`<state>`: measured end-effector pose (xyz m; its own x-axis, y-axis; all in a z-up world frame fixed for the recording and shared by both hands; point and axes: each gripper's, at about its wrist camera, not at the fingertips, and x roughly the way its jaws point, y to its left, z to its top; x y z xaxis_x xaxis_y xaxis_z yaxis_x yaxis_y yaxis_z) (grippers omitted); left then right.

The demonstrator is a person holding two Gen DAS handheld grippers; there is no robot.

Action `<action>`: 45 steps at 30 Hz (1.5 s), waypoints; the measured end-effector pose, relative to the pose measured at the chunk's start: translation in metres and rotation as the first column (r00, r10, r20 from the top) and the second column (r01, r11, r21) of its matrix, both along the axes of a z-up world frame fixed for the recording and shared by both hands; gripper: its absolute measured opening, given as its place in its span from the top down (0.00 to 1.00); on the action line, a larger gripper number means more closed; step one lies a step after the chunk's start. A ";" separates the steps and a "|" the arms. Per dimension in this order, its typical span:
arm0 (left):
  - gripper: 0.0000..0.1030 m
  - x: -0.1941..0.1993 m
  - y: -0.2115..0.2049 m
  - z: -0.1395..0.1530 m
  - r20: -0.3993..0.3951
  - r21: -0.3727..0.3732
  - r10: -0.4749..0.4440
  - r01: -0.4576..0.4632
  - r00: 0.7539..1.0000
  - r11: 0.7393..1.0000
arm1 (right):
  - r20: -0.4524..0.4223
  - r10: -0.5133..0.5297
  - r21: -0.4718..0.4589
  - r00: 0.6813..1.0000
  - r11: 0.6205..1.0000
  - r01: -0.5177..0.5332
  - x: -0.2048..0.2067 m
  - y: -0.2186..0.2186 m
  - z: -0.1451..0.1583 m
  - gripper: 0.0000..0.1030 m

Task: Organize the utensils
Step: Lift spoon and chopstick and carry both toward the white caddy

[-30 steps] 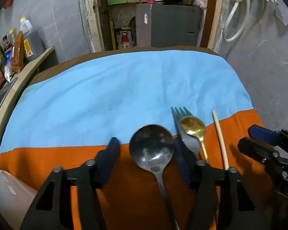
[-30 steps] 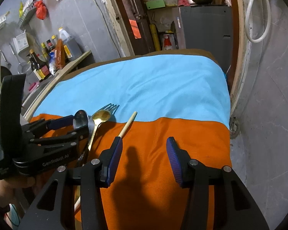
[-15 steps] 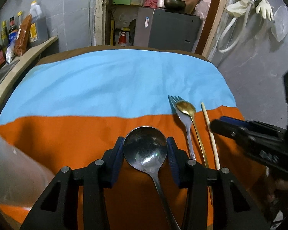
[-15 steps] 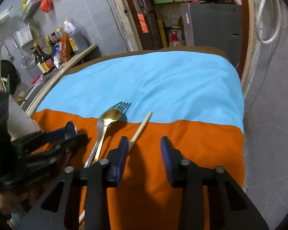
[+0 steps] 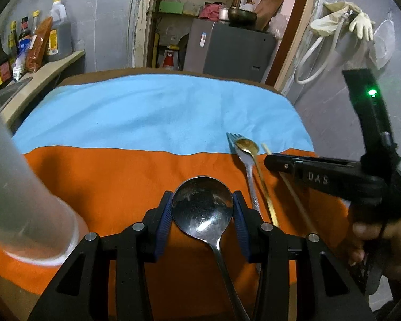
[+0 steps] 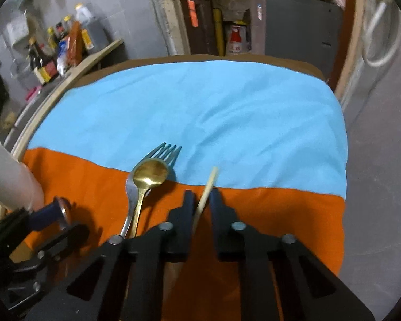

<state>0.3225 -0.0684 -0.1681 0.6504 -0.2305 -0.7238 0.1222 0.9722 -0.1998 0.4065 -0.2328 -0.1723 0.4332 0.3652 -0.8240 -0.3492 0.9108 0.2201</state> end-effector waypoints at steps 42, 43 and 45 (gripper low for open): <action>0.63 -0.122 0.137 0.193 0.441 -0.076 0.189 -0.173 0.877 0.982 | 0.582 -0.280 0.665 0.763 0.705 -0.248 -0.117 0.063 0.182 0.97; 0.63 -0.122 0.145 0.197 0.444 -0.083 0.197 -0.178 0.874 0.980 | 0.581 -0.288 0.671 0.761 0.698 -0.249 -0.116 0.068 0.183 0.97; 0.63 -0.122 0.162 0.205 0.453 -0.092 0.212 -0.191 0.866 0.977 | 0.582 -0.301 0.682 0.755 0.686 -0.252 -0.114 0.085 0.185 0.97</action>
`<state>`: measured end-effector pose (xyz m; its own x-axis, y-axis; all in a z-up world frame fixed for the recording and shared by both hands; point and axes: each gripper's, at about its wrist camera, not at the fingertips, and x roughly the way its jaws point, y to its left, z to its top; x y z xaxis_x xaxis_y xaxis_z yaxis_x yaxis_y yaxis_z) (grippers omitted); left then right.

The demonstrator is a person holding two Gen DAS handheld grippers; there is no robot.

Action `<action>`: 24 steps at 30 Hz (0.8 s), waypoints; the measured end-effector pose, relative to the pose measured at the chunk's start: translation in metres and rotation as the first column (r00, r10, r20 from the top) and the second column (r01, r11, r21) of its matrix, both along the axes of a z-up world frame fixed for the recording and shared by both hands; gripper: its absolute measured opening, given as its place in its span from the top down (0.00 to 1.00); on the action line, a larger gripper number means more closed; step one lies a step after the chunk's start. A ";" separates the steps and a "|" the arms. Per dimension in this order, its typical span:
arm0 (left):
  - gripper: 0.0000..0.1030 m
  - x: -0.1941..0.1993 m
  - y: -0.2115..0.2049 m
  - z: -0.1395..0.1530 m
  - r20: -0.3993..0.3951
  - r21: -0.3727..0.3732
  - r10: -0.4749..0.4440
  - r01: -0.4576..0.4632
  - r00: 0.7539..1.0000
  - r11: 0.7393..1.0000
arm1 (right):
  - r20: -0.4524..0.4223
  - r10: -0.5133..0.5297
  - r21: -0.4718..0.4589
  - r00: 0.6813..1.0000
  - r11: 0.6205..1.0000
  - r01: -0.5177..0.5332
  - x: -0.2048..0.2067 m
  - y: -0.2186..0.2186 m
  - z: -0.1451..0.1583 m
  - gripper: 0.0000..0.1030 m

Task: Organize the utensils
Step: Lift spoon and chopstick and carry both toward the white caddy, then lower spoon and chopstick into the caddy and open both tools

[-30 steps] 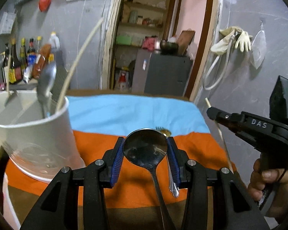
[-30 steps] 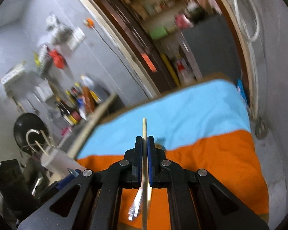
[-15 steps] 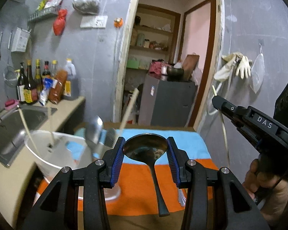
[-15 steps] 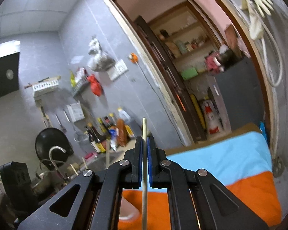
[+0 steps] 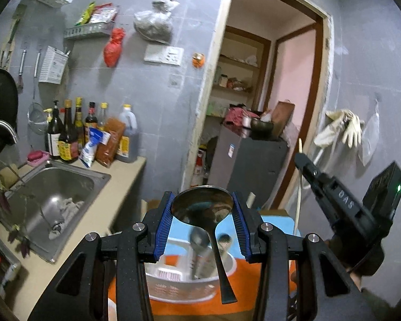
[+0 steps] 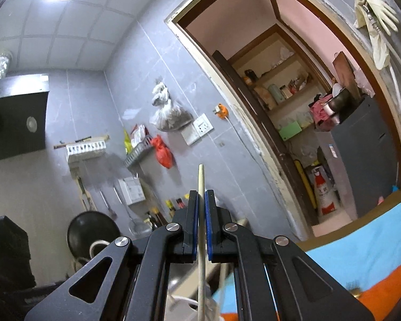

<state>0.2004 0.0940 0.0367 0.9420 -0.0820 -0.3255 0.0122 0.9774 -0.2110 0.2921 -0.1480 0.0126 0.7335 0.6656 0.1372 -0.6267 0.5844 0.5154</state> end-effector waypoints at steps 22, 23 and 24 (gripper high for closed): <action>0.63 0.040 0.088 -0.048 0.033 0.062 0.127 -0.128 0.991 0.990 | -0.018 -0.174 -0.103 0.984 0.980 0.172 0.014 0.068 -0.034 0.97; 0.63 0.041 0.087 -0.051 0.033 0.065 0.127 -0.129 0.991 0.989 | -0.019 -0.184 -0.107 0.983 0.978 0.181 0.013 0.069 -0.036 0.97; 0.63 0.041 0.086 -0.056 0.033 0.068 0.129 -0.131 0.991 0.989 | -0.020 -0.191 -0.112 0.981 0.976 0.187 0.013 0.069 -0.037 0.97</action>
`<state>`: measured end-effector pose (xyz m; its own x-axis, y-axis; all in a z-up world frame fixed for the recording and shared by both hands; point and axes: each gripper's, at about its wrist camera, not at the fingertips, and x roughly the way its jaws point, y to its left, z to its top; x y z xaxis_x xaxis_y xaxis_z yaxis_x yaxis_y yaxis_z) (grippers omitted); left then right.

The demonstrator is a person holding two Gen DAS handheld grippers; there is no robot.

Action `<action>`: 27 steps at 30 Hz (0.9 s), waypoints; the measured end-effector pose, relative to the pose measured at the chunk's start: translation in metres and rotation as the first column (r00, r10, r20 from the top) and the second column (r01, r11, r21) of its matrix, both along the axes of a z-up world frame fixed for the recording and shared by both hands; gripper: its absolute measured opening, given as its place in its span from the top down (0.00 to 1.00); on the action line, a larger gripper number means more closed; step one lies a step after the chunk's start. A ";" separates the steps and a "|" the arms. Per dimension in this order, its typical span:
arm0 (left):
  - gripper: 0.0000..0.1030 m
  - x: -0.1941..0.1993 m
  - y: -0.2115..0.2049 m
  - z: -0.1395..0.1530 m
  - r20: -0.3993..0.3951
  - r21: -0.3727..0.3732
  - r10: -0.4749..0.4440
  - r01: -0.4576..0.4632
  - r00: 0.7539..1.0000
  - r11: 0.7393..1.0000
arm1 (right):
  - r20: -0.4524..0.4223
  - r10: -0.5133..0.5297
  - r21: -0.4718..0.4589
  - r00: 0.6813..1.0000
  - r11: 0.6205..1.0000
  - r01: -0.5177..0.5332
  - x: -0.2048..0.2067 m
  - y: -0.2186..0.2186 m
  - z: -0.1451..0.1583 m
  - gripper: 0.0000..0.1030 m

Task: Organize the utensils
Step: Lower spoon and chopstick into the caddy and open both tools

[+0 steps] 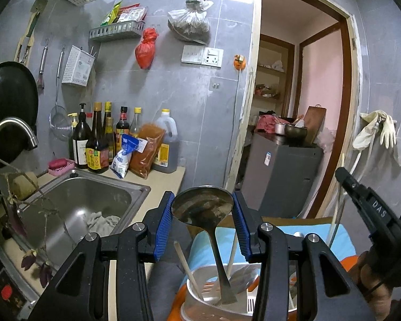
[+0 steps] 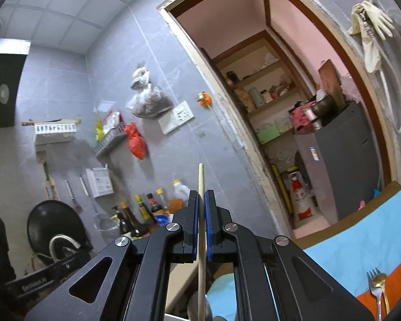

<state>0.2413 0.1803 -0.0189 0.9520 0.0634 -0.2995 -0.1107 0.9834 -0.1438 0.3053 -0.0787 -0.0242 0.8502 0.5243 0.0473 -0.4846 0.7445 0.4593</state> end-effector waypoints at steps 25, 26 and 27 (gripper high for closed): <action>0.63 -0.007 -0.013 -0.021 -0.107 -0.062 -0.072 0.066 0.992 0.996 | -0.094 0.096 -0.135 0.991 0.985 -0.109 -0.016 0.005 -0.019 0.95; 0.63 -0.009 -0.014 -0.020 -0.106 -0.071 -0.077 0.070 0.991 0.995 | -0.096 0.101 -0.139 0.990 0.984 -0.114 -0.018 0.004 -0.018 0.94; 0.63 -0.011 -0.016 -0.019 -0.104 -0.073 -0.076 0.069 0.992 0.995 | -0.096 0.104 -0.143 0.990 0.983 -0.117 -0.019 0.002 -0.016 0.93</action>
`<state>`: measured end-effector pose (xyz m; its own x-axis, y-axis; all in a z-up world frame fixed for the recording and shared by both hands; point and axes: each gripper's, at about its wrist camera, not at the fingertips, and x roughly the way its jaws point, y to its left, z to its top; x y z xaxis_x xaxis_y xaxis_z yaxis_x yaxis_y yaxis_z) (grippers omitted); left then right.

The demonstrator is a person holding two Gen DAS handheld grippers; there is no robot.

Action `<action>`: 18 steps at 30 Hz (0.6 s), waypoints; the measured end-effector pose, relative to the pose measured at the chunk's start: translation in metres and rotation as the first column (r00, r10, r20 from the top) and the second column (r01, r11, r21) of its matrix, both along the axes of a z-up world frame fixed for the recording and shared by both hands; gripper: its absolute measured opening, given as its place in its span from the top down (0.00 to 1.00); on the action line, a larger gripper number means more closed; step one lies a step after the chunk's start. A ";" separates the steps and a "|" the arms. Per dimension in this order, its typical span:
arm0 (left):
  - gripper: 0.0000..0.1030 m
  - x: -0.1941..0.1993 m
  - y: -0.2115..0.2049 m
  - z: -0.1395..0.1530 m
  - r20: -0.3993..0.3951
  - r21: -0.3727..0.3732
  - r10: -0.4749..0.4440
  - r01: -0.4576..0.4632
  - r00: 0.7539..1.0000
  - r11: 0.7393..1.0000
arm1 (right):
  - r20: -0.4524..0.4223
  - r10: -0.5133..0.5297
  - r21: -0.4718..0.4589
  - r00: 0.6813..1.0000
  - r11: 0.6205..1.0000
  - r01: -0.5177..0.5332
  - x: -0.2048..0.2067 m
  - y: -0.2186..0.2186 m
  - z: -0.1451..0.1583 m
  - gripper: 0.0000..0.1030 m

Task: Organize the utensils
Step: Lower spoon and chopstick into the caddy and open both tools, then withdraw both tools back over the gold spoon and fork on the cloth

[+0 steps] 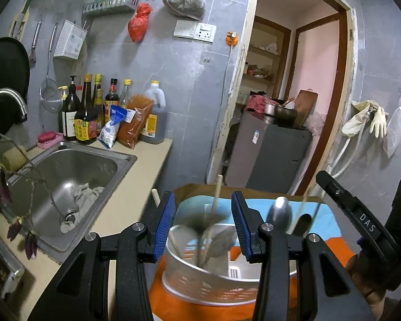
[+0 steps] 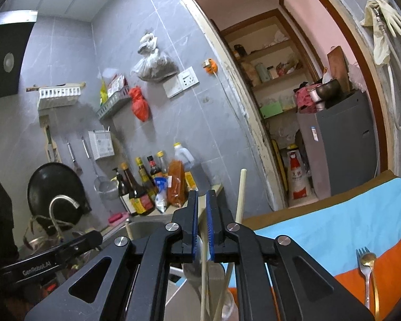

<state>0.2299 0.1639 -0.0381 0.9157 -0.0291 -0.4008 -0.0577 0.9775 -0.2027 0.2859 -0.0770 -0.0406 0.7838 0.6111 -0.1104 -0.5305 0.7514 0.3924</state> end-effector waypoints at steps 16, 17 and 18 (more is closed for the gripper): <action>0.16 -0.019 -0.053 0.050 0.098 -0.028 0.003 0.000 0.995 1.000 | 0.074 -0.021 0.001 0.997 1.000 0.021 -0.022 -0.070 0.047 0.43; 0.16 -0.019 -0.060 0.053 0.107 -0.027 -0.001 0.004 0.994 1.000 | 0.075 -0.025 -0.001 0.997 1.000 0.025 -0.022 -0.076 0.049 0.39; 0.15 -0.019 -0.065 0.055 0.112 -0.025 -0.004 0.007 0.994 1.000 | 0.079 -0.030 -0.003 0.996 1.000 0.031 -0.023 -0.083 0.050 0.33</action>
<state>0.2110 0.0992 0.0168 0.9547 -0.0433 -0.2945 -0.0277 0.9722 -0.2324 0.2629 -0.1600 0.0096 0.8084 0.5865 -0.0503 -0.5365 0.7693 0.3468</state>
